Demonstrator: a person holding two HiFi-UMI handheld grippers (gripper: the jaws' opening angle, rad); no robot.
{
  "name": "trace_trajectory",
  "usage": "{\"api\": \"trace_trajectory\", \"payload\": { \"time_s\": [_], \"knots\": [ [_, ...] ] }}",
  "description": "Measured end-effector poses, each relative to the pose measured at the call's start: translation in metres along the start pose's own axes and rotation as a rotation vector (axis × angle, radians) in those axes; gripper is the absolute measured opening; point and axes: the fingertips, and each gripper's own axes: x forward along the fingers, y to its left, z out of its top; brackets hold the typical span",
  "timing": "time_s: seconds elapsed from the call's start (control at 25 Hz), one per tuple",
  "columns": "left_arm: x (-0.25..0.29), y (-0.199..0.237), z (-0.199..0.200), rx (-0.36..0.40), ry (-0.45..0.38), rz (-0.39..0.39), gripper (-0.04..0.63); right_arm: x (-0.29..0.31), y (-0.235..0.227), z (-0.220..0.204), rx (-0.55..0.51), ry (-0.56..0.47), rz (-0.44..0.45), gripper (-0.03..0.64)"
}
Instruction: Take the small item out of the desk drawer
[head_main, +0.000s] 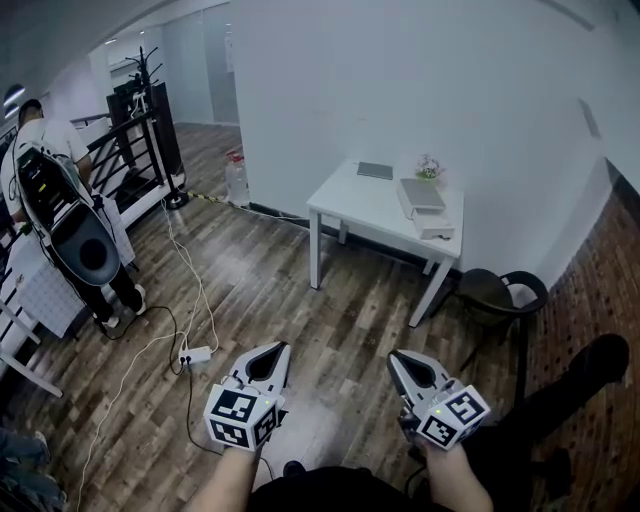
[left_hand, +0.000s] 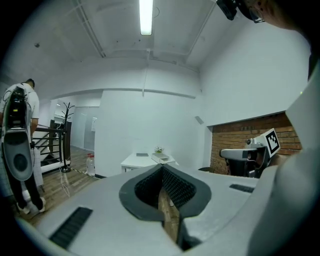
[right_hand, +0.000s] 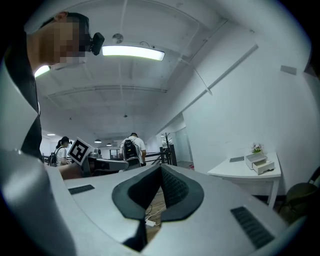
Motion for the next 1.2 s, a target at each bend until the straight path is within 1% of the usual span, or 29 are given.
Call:
{"api": "trace_trajectory", "payload": {
  "time_s": [0.16, 0.24, 0.28, 0.4, 0.44, 0.56, 0.6, 0.68, 0.8, 0.96, 1.08, 1.2],
  "knots": [
    [-0.014, 0.023, -0.001, 0.009, 0.007, -0.002, 0.011, 0.029, 0.009, 0.007, -0.057, 0.034, 0.029, 0.005],
    [-0.018, 0.04, -0.005, 0.01, 0.012, 0.004, 0.011, 0.044, 0.014, 0.009, -0.095, 0.043, 0.019, 0.005],
    [-0.02, 0.047, -0.008, 0.005, 0.015, 0.008, 0.011, 0.049, 0.015, 0.007, -0.11, 0.048, -0.006, 0.005],
    [-0.024, 0.066, -0.017, 0.001, 0.011, 0.03, 0.011, 0.055, 0.024, -0.014, -0.148, 0.072, -0.116, 0.005],
    [-0.024, 0.072, -0.018, 0.007, 0.002, 0.048, 0.011, 0.059, 0.032, -0.024, -0.15, 0.086, -0.123, 0.005],
    [-0.02, 0.09, -0.017, 0.036, -0.037, 0.126, 0.011, 0.079, 0.058, -0.047, -0.107, 0.121, -0.055, 0.005],
    [-0.016, 0.091, -0.016, 0.038, -0.045, 0.131, 0.011, 0.086, 0.061, -0.049, -0.096, 0.122, -0.039, 0.005],
    [-0.005, 0.088, -0.019, 0.027, -0.034, 0.097, 0.011, 0.097, 0.06, -0.049, -0.089, 0.117, -0.027, 0.005],
    [0.018, 0.083, -0.027, 0.002, 0.006, 0.055, 0.011, 0.105, 0.041, -0.05, -0.081, 0.127, -0.028, 0.005],
    [0.057, 0.092, -0.03, -0.021, 0.026, 0.065, 0.011, 0.117, 0.0, -0.054, -0.053, 0.15, -0.026, 0.005],
    [0.095, 0.095, -0.031, -0.033, 0.047, 0.064, 0.011, 0.126, -0.043, -0.056, -0.041, 0.164, -0.038, 0.005],
    [0.138, 0.095, -0.023, -0.026, 0.049, 0.057, 0.011, 0.14, -0.091, -0.051, -0.036, 0.163, -0.044, 0.005]
  ]
}}
